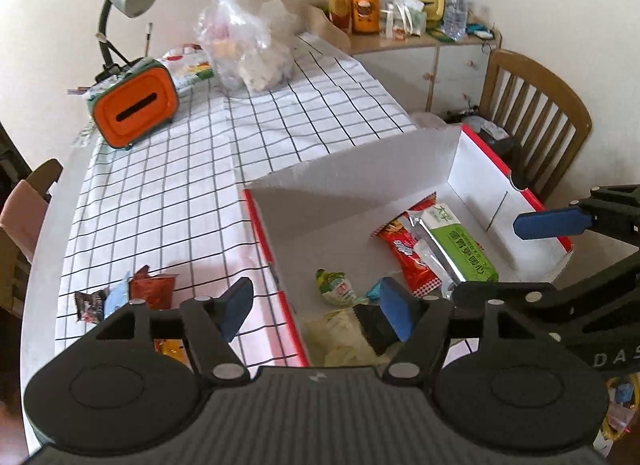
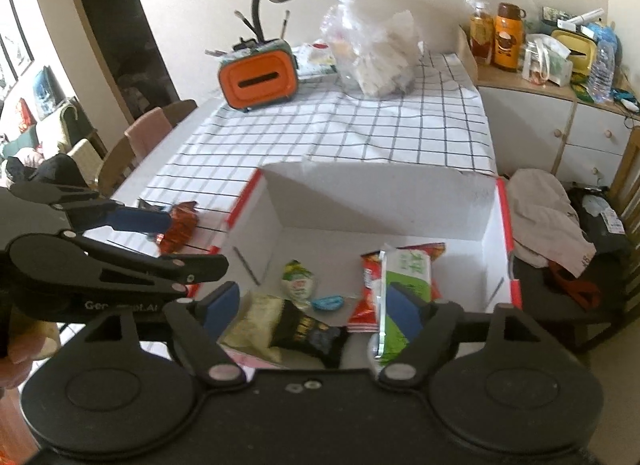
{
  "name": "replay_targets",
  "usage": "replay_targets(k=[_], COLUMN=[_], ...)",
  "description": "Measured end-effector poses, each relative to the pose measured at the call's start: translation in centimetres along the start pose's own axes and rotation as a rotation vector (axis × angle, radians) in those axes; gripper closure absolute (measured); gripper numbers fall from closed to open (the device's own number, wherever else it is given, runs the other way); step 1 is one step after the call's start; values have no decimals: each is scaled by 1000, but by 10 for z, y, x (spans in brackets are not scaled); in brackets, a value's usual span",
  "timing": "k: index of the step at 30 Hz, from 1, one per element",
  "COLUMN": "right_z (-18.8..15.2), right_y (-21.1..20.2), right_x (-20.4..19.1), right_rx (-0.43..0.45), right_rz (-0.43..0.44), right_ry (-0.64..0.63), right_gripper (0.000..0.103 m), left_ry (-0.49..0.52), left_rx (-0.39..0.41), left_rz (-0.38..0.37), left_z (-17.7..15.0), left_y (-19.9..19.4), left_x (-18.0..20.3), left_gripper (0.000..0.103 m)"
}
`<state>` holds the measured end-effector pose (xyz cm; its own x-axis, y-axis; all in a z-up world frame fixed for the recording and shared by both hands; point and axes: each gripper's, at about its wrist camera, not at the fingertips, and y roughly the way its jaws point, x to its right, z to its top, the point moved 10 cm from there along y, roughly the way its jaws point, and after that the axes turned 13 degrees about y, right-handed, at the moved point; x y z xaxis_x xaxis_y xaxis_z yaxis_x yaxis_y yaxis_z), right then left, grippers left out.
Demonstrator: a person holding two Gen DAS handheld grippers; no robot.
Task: Organize snacks
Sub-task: 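Withdraw both tools from the box toward the remaining snacks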
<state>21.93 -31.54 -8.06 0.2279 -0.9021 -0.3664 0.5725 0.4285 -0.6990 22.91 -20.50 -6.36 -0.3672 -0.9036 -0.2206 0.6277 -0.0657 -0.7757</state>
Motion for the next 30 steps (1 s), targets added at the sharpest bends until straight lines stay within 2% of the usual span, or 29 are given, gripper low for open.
replay_targets(k=[3,7,10,14,21,30], right_z=[-3,-6,-8,-10,-18,-30], right_y=[-4,-6,-5,-4,13,59], right_x=[-11,-25,-39,-61,-105,-155], right_rx=[3,11,16,45,56,14], right_rz=[16,25,31,33,39,4], right_ry=[-1,6,5,-5,-21,-49], right_gripper=[18,15,14,3,2,2], left_ry=[-19,-25,-25,-24,-58,-34], left_rx=[13,41,60,78,139,108], left_rz=[-6,4,10,25,39,108], left_z=[-7,-18,-28,-41,-66,-104], left_y=[-8,-21,-29,-37,-49,-36], left_x=[-9,-23,-35,-56,-107,-179], left_gripper=[31,21,20,18,14,13])
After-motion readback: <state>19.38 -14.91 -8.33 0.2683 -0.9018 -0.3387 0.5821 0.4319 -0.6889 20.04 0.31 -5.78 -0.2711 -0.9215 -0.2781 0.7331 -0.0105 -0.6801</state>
